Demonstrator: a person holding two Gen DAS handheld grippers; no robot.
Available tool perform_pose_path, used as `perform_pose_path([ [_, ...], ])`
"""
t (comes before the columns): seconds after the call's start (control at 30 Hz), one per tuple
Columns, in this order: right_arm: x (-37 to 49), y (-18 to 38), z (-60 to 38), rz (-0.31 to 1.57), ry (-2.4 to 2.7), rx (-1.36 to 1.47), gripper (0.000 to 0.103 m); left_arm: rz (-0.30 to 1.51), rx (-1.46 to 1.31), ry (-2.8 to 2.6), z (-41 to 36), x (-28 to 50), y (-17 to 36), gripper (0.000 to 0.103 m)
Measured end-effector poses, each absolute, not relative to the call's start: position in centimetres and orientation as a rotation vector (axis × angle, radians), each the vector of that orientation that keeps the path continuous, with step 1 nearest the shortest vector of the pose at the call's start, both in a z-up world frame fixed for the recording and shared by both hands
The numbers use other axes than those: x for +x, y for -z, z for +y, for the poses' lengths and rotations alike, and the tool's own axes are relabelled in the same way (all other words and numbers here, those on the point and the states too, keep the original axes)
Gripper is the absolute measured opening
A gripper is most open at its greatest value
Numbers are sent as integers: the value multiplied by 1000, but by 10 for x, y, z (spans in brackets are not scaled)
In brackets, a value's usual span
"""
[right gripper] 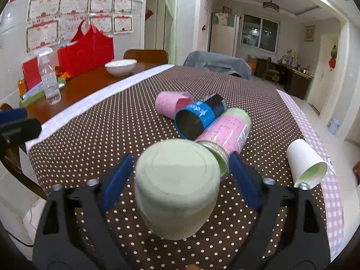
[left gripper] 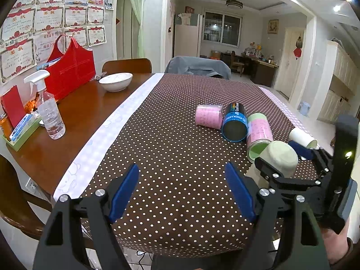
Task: Flip cup upside down
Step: 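Set the pale green cup upside down and open the right tool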
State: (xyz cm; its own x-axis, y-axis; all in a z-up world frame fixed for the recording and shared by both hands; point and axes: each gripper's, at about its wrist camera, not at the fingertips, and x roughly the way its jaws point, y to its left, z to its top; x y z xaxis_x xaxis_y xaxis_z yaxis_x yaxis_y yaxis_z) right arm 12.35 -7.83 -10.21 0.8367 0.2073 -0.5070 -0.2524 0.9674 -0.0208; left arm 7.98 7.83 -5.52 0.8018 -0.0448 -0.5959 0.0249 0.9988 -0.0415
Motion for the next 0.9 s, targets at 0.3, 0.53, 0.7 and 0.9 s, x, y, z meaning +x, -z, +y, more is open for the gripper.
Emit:
perform_pose_path([
  [0.3, 117, 76, -97, 517, -276, 67, 97, 615, -19, 40, 72, 74, 44, 78],
  [0.53, 109, 56, -118, 523, -278, 180, 97, 576, -3, 47, 64, 64, 28, 78],
  [0.7, 95, 42, -137, 507, -246, 239, 97, 547, 10, 52, 57, 55, 18, 78],
  [0.9, 74, 30, -155, 471, -195, 270, 97, 511, 22, 55, 50, 43, 7, 78],
])
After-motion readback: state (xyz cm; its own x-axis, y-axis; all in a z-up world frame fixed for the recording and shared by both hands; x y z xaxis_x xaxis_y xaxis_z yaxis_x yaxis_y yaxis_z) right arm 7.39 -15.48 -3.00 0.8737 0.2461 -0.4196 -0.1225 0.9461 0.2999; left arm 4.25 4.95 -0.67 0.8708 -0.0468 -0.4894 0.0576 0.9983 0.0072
